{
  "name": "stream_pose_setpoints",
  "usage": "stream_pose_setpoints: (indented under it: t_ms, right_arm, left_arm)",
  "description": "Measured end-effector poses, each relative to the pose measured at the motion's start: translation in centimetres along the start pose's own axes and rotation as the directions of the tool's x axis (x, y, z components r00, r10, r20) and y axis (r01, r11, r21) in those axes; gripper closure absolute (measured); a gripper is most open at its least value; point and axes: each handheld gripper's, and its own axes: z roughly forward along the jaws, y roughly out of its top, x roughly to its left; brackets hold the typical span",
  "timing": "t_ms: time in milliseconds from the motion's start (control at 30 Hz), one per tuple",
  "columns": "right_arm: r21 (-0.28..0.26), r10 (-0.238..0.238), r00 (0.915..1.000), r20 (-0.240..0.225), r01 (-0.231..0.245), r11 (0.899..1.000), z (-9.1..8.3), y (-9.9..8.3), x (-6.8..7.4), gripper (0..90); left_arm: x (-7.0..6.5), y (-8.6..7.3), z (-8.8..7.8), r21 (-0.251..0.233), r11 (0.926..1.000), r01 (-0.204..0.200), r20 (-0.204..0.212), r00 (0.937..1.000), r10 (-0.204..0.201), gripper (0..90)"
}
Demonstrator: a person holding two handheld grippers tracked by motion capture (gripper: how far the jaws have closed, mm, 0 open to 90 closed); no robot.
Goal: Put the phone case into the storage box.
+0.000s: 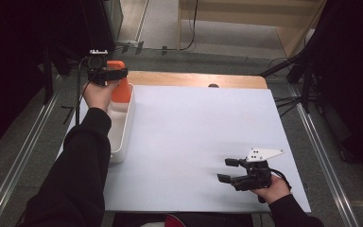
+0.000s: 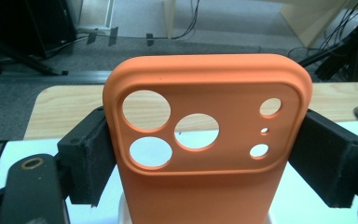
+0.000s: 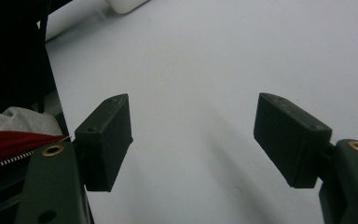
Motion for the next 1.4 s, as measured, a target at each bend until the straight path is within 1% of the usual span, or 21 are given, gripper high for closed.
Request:
stream_pose_setpoints:
  t_ms: [100,200,300,400,467,533,600,700,900,1133,1267,1400]
  right_arm:
    - [0.001,-0.002,1.0000,0.001,0.002,1.000,0.0,0.0,0.0,26.7]
    - [0.000,0.000,1.0000,0.002,0.000,1.000,0.0,0.0,-0.1,26.7]
    - [-0.002,0.002,1.0000,0.003,-0.002,1.000,0.0,0.0,-0.1,26.7]
    - [0.007,0.009,1.0000,-0.002,-0.009,1.000,0.1,0.0,-0.1,26.4]
    - [0.009,0.001,1.0000,0.001,-0.001,1.000,0.1,0.0,0.0,25.5]
    - [0.004,-0.002,1.0000,0.007,0.002,1.000,0.1,0.0,-0.1,25.2]
    - [-0.005,0.001,0.9999,0.013,-0.001,1.000,0.0,0.0,-0.1,25.1]
    - [-0.010,0.006,0.9998,0.021,-0.006,1.000,-0.1,0.0,-0.2,25.0]
    - [-0.006,0.002,0.9999,0.017,-0.002,1.000,0.0,0.0,-0.2,25.0]
    - [-0.008,0.005,0.9998,0.022,-0.005,1.000,-0.1,0.0,-0.2,25.0]
    - [-0.009,0.016,0.9996,0.025,-0.016,1.000,-0.2,0.0,-0.3,24.9]
    - [-0.010,0.011,0.9996,0.024,-0.011,1.000,-0.2,0.0,-0.2,24.9]
  left_arm:
    - [0.2,-0.3,0.2,0.006,1.0000,-0.001,-0.008,1.0000,0.001,15.9]
    - [0.3,-0.5,0.5,0.012,0.9999,0.002,-0.001,1.0000,-0.002,15.9]
    - [0.2,-0.7,0.6,0.021,0.9997,-0.016,-0.007,0.9998,0.016,15.8]
    - [0.0,-0.9,0.9,0.031,0.9990,-0.033,-0.013,0.9994,0.034,15.9]
    - [-0.1,-1.1,1.0,0.031,0.9989,-0.035,-0.014,0.9993,0.036,15.9]
    - [-0.1,-1.2,1.1,0.028,0.9992,-0.029,-0.010,0.9995,0.030,15.9]
    - [0.0,-1.3,1.2,0.040,0.9987,-0.031,-0.006,0.9995,0.031,15.8]
    - [0.0,-1.5,1.4,0.046,0.9987,-0.023,-0.016,0.9996,0.024,15.8]
    - [-0.2,-1.7,1.7,0.056,0.9974,-0.046,-0.024,0.9986,0.047,15.7]
    - [-0.6,-1.9,2.1,0.069,0.9963,-0.051,-0.026,0.9983,0.053,15.7]
    - [-0.7,-2.0,2.3,0.070,0.9956,-0.062,-0.045,0.9969,0.065,15.7]
    - [-0.7,-2.0,2.4,0.075,0.9953,-0.061,-0.038,0.9972,0.064,15.7]
